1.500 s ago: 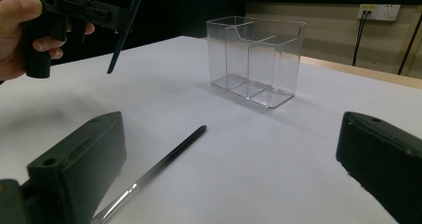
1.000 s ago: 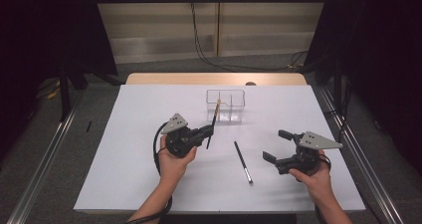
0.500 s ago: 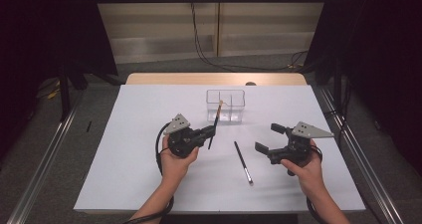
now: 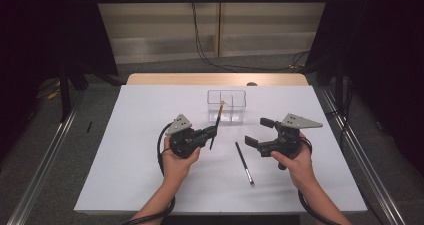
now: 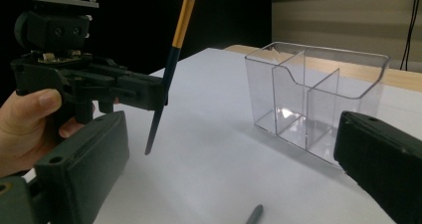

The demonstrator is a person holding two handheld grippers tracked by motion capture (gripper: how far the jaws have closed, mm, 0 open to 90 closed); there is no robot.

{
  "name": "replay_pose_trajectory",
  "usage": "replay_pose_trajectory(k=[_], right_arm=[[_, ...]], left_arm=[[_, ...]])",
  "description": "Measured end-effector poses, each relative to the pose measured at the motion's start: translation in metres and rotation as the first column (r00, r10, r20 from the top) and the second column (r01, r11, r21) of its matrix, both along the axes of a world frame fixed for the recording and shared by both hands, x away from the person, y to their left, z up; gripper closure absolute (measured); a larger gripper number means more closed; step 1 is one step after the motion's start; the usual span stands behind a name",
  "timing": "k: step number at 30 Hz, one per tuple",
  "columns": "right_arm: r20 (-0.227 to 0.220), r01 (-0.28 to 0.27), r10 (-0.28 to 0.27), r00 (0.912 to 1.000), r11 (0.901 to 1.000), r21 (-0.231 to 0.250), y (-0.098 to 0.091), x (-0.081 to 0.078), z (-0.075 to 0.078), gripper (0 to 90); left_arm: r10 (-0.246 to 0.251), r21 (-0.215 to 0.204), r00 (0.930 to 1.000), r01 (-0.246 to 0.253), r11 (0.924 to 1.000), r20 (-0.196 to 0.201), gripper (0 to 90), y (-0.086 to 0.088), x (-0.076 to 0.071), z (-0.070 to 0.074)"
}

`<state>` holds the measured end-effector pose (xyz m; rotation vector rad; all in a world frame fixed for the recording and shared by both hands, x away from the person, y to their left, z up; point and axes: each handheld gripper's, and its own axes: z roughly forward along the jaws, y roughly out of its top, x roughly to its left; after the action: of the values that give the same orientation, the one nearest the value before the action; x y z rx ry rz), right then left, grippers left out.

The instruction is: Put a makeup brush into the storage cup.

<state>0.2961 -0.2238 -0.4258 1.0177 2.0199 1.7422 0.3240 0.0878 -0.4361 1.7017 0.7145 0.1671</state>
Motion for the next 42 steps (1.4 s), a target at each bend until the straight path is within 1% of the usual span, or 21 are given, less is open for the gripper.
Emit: replay_pose_trajectory(k=[4,6,9,13,14,15,17,18,19,22,25,28,30,31,36,37,40,41,42], right_arm=[[-0.004,-0.013,0.012,0.9999,0.9999,-0.004,0.011,0.005,0.004,2.5],[-0.003,-0.016,0.016,0.9999,0.9999,-0.001,0.014,0.006,0.004,3.3],[-0.001,-0.029,0.029,0.9996,0.9994,0.019,0.023,0.008,0.008,7.1],[-0.002,-0.029,0.029,0.9996,0.999,0.033,0.029,0.011,0.01,9.7],[0.0,-0.03,0.03,0.9995,0.9991,0.031,0.031,0.012,0.01,11.2],[0.0,-0.031,0.031,0.9995,0.999,0.031,0.033,0.013,0.01,13.7],[0.002,-0.033,0.033,0.9995,0.999,0.03,0.035,0.014,0.01,17.1],[0.003,-0.034,0.033,0.9994,0.9989,0.031,0.036,0.015,0.01,19.0],[-0.01,-0.033,0.033,0.9994,0.9986,0.041,0.038,0.016,0.009,21.2],[-0.017,-0.028,0.029,0.9994,0.9981,0.054,0.039,0.017,0.008,21.9],[-0.016,-0.037,0.038,0.9991,0.9969,0.07,0.042,0.018,0.008,28.2],[-0.017,-0.04,0.042,0.999,0.9964,0.075,0.043,0.019,0.009,29.6],[-0.016,-0.041,0.043,0.999,0.9959,0.08,0.044,0.02,0.01,32.7],[-0.013,-0.047,0.048,0.9988,0.9954,0.083,0.045,0.02,0.012,37.8],[-0.018,-0.06,0.062,0.9979,0.9946,0.084,0.046,0.021,0.013,41.7],[-0.02,-0.065,0.067,0.9976,0.9938,0.091,0.046,0.021,0.012,44.0],[-0.008,-0.074,0.076,0.9971,0.9915,0.106,0.046,0.02,0.013,48.7],[-0.004,-0.081,0.082,0.9967,0.9903,0.113,0.047,0.02,0.013,51.4],[-0.004,-0.081,0.082,0.9967,0.9903,0.113,0.047,0.02,0.013,51.4]], left_arm=[[-0.006,0.004,1.0,0.006,1.0,0.003,83.9,-0.001,0.0,-0.001],[-0.014,0.003,0.9999,0.014,0.9999,0.007,83.9,-0.002,-0.001,-0.001],[-0.026,0.006,0.9996,0.026,0.9997,0.015,83.8,-0.005,-0.002,-0.002],[-0.035,0.007,0.9992,0.035,0.9994,0.021,83.8,-0.007,-0.004,-0.002],[-0.046,0.005,0.9987,0.046,0.9989,0.021,83.9,-0.007,-0.004,-0.002],[-0.04,0.007,0.9989,0.04,0.9992,0.024,83.9,-0.008,-0.005,-0.002],[-0.045,0.007,0.9987,0.045,0.999,0.022,83.8,-0.009,-0.006,-0.003],[-0.045,0.012,0.9986,0.045,0.9989,0.027,83.8,-0.009,-0.006,-0.002],[-0.048,0.012,0.9984,0.048,0.9988,0.029,83.8,-0.009,-0.006,-0.002],[-0.055,0.01,0.998,0.055,0.9985,0.032,83.8,-0.01,-0.007,-0.002],[-0.057,0.008,0.9978,0.057,0.9984,0.034,83.8,-0.01,-0.007,-0.002],[-0.056,0.005,0.9979,0.056,0.9984,0.034,83.8,-0.01,-0.007,-0.002],[-0.057,0.004,0.9978,0.057,0.9984,0.035,83.9,-0.011,-0.007,-0.002],[-0.058,0.002,0.9977,0.058,0.9983,0.036,83.8,-0.01,-0.007,-0.002],[-0.061,-0.008,0.9972,0.062,0.9981,0.043,83.9,-0.009,-0.007,-0.001],[-0.062,-0.011,0.9972,0.062,0.998,0.042,83.8,-0.009,-0.007,-0.001],[-0.065,-0.003,0.997,0.065,0.9979,0.043,83.8,-0.009,-0.007,-0.001],[-0.063,-0.006,0.9971,0.064,0.998,0.042,83.8,-0.01,-0.008,-0.001],[-0.063,-0.006,0.9971,0.064,0.998,0.042,83.8,-0.01,-0.008,-0.001]])
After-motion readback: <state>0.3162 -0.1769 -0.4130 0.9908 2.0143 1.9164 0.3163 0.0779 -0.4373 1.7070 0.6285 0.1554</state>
